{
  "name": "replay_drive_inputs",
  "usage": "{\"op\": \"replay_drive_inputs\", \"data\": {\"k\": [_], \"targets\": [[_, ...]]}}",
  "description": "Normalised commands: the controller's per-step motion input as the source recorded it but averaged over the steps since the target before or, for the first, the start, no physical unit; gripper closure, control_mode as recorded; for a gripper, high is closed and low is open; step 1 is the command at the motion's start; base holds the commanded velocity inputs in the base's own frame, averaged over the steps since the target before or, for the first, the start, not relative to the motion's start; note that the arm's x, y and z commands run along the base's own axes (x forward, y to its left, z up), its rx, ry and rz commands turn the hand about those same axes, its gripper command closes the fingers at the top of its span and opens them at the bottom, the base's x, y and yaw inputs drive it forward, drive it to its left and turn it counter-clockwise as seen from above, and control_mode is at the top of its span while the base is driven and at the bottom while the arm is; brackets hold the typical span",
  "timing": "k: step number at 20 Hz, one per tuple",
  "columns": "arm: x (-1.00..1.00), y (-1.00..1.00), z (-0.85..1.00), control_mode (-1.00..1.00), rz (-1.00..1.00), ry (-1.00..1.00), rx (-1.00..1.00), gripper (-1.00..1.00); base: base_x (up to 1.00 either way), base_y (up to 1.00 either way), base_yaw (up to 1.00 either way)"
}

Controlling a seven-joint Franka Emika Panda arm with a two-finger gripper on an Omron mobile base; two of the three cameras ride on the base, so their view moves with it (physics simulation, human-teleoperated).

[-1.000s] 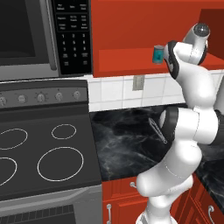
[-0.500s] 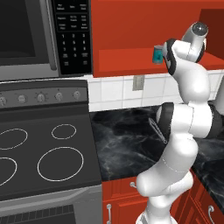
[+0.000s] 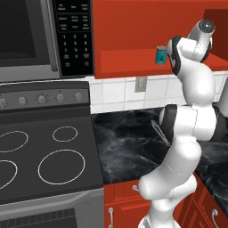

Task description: Restock the canned food cabinet by taking the new fresh canned food from the counter and placing it in the cabinet. Then, take the old canned food from the cabinet and place it on the counter.

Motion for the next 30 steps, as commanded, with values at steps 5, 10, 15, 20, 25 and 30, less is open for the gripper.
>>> {"op": "replay_drive_inputs", "data": {"k": [5,10,15,20,25,30], "targets": [[-0.96,0.18,0.0,-1.0,0.09,-0.18,0.0,1.0,0.0,0.0,0.0],[-1.0,0.24,0.16,-1.0,0.13,-0.18,-0.02,1.0,0.0,0.0,0.0],[-1.0,0.26,0.06,-1.0,0.13,-0.05,-0.08,1.0,0.0,0.0,0.0],[-1.0,0.27,0.05,-1.0,0.13,0.03,-0.11,1.0,0.0,0.0,0.0],[-1.0,0.59,-0.48,-1.0,0.22,0.14,-0.17,1.0,0.0,0.0,0.0],[-0.81,0.55,-0.98,-1.0,0.27,0.14,-0.08,1.0,0.0,0.0,0.0]]}}
